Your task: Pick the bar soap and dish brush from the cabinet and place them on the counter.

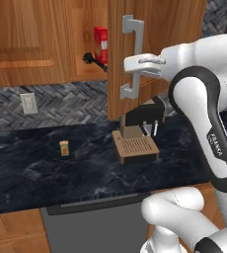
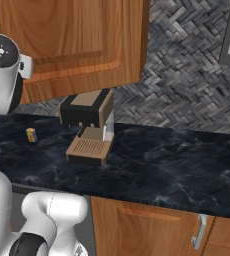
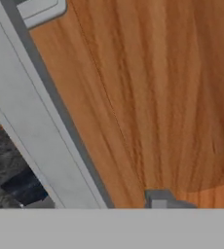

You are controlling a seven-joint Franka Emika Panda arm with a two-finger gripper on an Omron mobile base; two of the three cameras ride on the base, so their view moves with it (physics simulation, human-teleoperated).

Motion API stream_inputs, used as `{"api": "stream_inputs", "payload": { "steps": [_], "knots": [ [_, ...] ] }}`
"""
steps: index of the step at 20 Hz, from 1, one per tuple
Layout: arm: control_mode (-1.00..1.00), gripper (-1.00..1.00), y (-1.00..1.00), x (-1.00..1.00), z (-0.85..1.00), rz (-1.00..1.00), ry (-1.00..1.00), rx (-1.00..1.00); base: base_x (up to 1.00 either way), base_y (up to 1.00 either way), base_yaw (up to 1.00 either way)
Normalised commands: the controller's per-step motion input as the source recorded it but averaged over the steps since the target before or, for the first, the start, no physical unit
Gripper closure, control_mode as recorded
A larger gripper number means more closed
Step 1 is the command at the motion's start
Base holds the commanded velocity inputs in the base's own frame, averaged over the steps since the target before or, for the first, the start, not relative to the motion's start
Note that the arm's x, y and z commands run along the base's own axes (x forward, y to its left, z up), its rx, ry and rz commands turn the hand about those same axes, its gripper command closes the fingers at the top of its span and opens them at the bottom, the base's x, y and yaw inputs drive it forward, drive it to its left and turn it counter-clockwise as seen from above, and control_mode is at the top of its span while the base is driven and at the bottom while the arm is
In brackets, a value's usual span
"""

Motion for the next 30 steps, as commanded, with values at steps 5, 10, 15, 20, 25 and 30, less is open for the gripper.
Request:
{"api": "stream_inputs", "payload": {
  "steps": [5,10,15,20,25,30],
  "knots": [
    [-1.00,-1.00,-0.24,-0.02,0.09,0.16,-0.02,0.05,0.00,0.00,0.00],
    [-1.00,-1.00,-0.28,-0.20,0.17,0.13,-0.08,0.00,0.00,0.00,0.00],
    [-1.00,-1.00,-0.03,-0.66,0.22,0.10,-0.11,0.00,0.00,0.00,0.00],
    [-1.00,-1.00,0.14,-0.79,0.16,0.06,-0.10,-0.01,0.00,0.00,0.00],
    [-1.00,-1.00,0.33,-0.75,0.13,0.03,-0.10,-0.05,0.00,0.00,0.00],
    [-1.00,-1.00,0.29,-0.77,0.18,0.00,-0.15,-0.10,0.00,0.00,0.00]
  ]
}}
